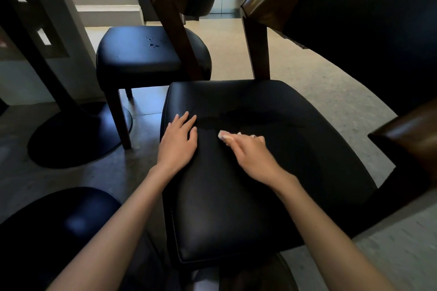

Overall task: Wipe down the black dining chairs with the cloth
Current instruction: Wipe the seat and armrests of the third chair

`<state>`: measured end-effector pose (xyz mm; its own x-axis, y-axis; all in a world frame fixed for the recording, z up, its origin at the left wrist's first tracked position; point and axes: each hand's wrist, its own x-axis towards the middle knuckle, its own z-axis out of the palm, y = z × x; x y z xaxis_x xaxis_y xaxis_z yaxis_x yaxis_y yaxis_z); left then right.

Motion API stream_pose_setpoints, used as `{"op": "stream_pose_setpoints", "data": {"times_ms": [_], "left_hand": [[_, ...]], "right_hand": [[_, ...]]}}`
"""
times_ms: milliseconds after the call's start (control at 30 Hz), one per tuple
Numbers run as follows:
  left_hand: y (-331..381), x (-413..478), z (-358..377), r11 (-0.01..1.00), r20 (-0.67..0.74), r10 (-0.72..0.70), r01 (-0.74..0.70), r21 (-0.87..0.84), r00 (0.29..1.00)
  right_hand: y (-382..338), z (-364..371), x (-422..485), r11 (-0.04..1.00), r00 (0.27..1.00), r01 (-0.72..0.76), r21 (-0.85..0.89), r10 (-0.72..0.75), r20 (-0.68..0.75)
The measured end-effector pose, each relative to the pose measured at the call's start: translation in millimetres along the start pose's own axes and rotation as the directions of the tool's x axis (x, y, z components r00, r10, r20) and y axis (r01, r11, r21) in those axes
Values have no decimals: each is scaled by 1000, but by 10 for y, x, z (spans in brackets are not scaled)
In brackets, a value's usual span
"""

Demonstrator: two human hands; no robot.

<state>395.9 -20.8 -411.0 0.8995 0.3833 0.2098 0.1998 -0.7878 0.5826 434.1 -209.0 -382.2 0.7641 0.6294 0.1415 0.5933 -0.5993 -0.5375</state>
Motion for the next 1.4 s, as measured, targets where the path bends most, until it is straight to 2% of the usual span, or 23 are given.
{"op": "stream_pose_setpoints", "data": {"times_ms": [67, 133, 200, 267, 300, 433, 533, 667, 767, 800, 867, 933, 1000, 1100, 1133, 1167, 1233, 1300, 1400], "left_hand": [[-28, -86, -21, 1000, 7, 10, -10, 17, 1000], [-37, -168, -21, 999, 2, 4, -4, 33, 1000], [-34, -218, -19, 1000, -17, -3, 3, 26, 1000], [-38, -225, -22, 1000, -31, -11, 11, -3, 999], [-45, -223, -24, 1000, -37, -18, 17, -23, 999], [-55, -202, -29, 996, -63, -28, 23, -82, 998], [-54, -198, -36, 995, -62, -39, 33, -89, 997], [-57, -202, -45, 996, -32, -36, 33, -83, 999], [-43, -211, -34, 995, -43, -50, 45, -94, 998], [-39, -216, -29, 994, -55, -57, 51, -99, 997], [-44, -214, -28, 992, -71, -70, 62, -111, 995], [-55, -214, -36, 989, -80, -94, 84, -126, 992], [-53, -217, -40, 987, -82, -104, 93, -129, 991], [-49, -225, -32, 986, -88, -110, 97, -134, 990], [-48, -224, -32, 986, -93, -112, 99, -133, 989], [-49, -220, -30, 986, -95, -112, 99, -131, 989], [-51, -210, -28, 986, -95, -118, 105, -133, 988], [-49, -210, -28, 985, -97, -121, 107, -136, 988], [-47, -199, -28, 985, -91, -115, 102, -142, 989]], "right_hand": [[8, -201, -15, 992, 988, 60, 115, -42, -151], [101, -381, 139, 1000, 955, 3, 28, 6, -298], [303, -408, 401, 986, 972, -135, -102, 111, -206], [513, -273, 585, 960, 979, -202, -192, 201, -23], [591, -195, 622, 954, 975, -213, -211, 222, 17], [557, -133, 559, 977, 978, -208, -50, 206, -45], [359, -135, 280, 993, 992, -117, 32, 116, 43], [112, -128, -276, 998, 993, 31, 56, -37, 109], [-13, -259, -497, 999, 986, 33, -6, -31, 164], [-51, -305, -508, 998, 989, 61, 9, -62, 137], [-123, -382, -398, 986, 992, 122, 115, -118, -38], [-79, -425, -49, 989, 985, 81, 123, -61, -160], [64, -392, 453, 1000, 996, 6, 11, -5, -91], [303, -144, 989, 967, 980, -105, -231, 140, 143], [367, -51, 1060, 954, 976, -112, -277, 157, 148], [395, 10, 1077, 952, 982, -109, -285, 147, 117], [337, 17, 973, 978, 993, -93, -185, 106, 59], [232, -45, 753, 994, 995, -62, -86, 68, 72], [86, -107, 338, 997, 991, 12, -72, -2, 136]]}}
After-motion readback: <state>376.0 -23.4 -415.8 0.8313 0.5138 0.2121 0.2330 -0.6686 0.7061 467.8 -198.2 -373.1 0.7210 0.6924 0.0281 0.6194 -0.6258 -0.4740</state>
